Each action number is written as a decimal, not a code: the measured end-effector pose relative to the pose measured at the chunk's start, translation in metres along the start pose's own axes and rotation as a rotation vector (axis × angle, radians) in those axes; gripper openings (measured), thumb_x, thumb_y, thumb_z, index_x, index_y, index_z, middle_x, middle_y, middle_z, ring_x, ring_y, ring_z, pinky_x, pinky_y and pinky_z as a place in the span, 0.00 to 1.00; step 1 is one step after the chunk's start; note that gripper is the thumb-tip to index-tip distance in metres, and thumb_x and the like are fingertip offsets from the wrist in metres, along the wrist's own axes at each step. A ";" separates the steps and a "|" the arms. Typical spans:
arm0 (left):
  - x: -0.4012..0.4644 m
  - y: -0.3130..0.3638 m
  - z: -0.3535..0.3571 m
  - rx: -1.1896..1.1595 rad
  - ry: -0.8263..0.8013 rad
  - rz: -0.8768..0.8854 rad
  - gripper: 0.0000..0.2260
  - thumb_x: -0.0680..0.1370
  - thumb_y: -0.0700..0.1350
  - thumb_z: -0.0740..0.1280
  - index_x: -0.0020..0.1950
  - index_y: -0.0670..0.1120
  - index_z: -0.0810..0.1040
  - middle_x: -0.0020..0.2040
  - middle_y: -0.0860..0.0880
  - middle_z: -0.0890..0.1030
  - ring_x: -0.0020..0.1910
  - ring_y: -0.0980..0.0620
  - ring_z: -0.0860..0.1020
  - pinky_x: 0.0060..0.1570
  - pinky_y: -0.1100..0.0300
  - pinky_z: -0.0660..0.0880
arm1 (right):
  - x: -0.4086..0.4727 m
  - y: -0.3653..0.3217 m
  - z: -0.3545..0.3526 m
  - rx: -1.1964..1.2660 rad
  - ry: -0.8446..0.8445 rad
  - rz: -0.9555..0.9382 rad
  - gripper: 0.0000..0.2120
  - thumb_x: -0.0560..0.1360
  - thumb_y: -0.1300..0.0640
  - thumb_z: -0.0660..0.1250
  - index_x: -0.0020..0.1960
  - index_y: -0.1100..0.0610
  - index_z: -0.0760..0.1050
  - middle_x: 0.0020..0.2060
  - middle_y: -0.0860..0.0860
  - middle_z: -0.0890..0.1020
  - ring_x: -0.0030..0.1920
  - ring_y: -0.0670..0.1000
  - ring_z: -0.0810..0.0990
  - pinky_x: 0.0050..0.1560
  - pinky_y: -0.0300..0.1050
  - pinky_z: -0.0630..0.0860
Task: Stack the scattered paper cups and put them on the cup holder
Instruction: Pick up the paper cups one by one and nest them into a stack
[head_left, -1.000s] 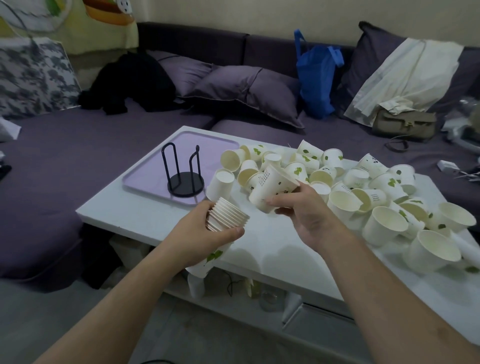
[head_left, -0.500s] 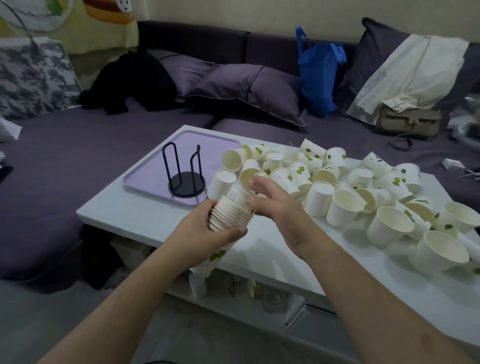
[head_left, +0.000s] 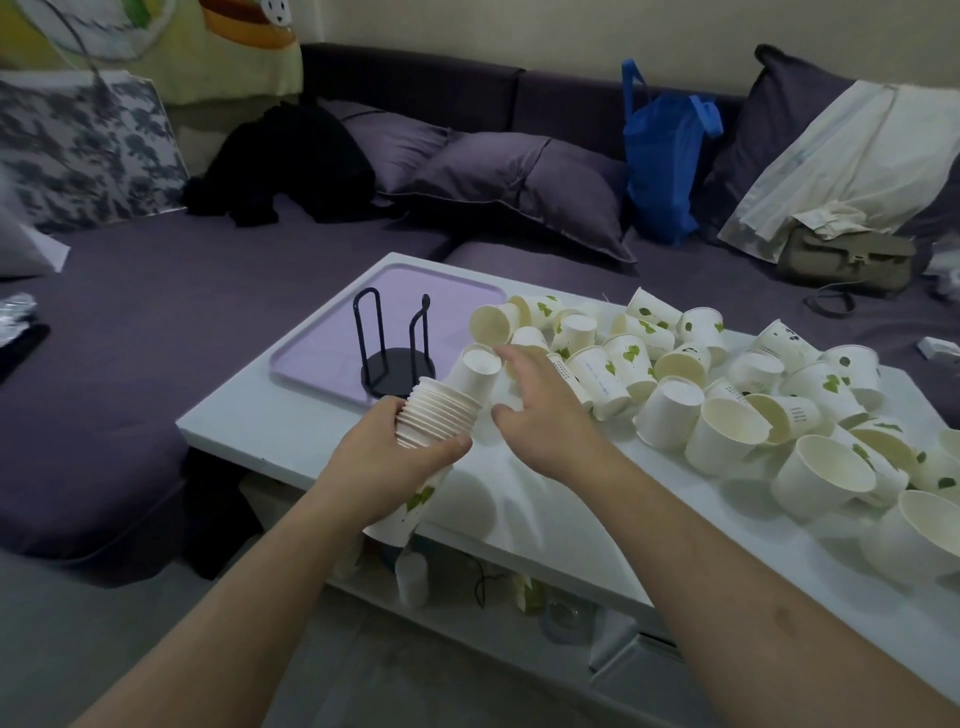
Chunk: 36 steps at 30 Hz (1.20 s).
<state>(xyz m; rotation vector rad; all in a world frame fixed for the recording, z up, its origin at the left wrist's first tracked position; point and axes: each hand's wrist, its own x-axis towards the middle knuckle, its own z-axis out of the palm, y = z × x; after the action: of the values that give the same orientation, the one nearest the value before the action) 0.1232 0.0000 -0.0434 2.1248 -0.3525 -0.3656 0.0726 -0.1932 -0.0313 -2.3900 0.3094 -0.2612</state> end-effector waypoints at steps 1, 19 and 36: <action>0.002 -0.001 -0.002 -0.007 0.009 -0.008 0.25 0.72 0.62 0.79 0.62 0.53 0.76 0.50 0.53 0.83 0.47 0.53 0.82 0.41 0.56 0.76 | 0.009 -0.001 0.002 -0.066 -0.023 -0.020 0.35 0.79 0.62 0.66 0.83 0.48 0.60 0.81 0.47 0.62 0.80 0.52 0.62 0.77 0.49 0.64; -0.001 0.015 -0.006 0.031 -0.099 0.032 0.27 0.73 0.60 0.79 0.65 0.54 0.72 0.52 0.54 0.80 0.47 0.56 0.80 0.39 0.60 0.74 | -0.011 0.010 -0.032 0.033 0.172 0.258 0.29 0.71 0.43 0.77 0.68 0.53 0.75 0.63 0.52 0.75 0.55 0.54 0.77 0.52 0.47 0.75; -0.034 0.037 0.036 0.195 -0.228 0.280 0.27 0.69 0.58 0.81 0.63 0.60 0.72 0.50 0.57 0.82 0.47 0.56 0.83 0.47 0.56 0.84 | -0.079 0.027 -0.085 0.008 -0.006 -0.014 0.33 0.72 0.43 0.75 0.72 0.27 0.66 0.55 0.42 0.76 0.60 0.55 0.76 0.61 0.54 0.77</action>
<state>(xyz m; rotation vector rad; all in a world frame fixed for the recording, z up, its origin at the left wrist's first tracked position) 0.0740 -0.0340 -0.0273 2.1875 -0.8377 -0.4231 -0.0299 -0.2428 0.0052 -2.3850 0.2883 -0.2614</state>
